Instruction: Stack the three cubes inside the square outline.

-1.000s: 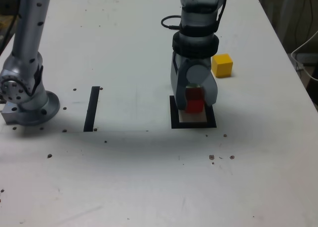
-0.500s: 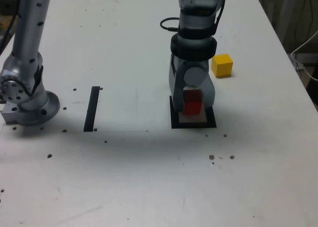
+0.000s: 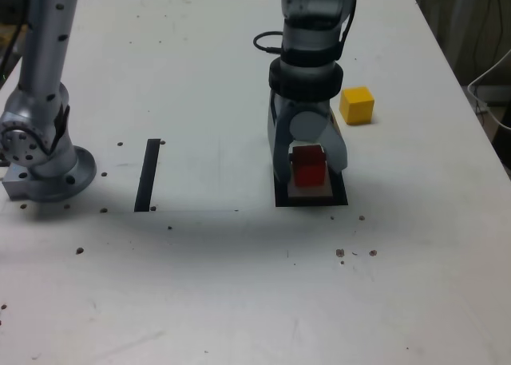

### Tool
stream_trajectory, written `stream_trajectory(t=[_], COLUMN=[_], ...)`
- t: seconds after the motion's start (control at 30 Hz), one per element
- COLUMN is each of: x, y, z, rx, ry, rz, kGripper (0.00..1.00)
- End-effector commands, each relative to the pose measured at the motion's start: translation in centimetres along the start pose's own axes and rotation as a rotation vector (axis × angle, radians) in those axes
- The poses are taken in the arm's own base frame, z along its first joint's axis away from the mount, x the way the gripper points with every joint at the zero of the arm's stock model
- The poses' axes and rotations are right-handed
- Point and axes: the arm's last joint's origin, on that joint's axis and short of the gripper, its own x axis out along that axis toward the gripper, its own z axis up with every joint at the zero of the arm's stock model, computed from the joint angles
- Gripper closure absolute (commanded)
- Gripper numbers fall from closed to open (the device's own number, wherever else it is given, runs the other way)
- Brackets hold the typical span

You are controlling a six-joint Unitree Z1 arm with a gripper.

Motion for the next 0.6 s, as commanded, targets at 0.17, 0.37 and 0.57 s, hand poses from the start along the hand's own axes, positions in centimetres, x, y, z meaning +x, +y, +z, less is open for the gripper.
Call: stream_trajectory(t=[0.17,0.37,0.57], x=[-0.7,-1.4,-2.4], y=[-0.3,-0.4,-0.7], z=[-0.6,-1.0,-1.7], rx=[0.01,0.016,0.024], ry=[-0.014,-0.028,-0.046], rz=[0.002,0.008,0.021], kGripper=[0.01,0.0,0.0])
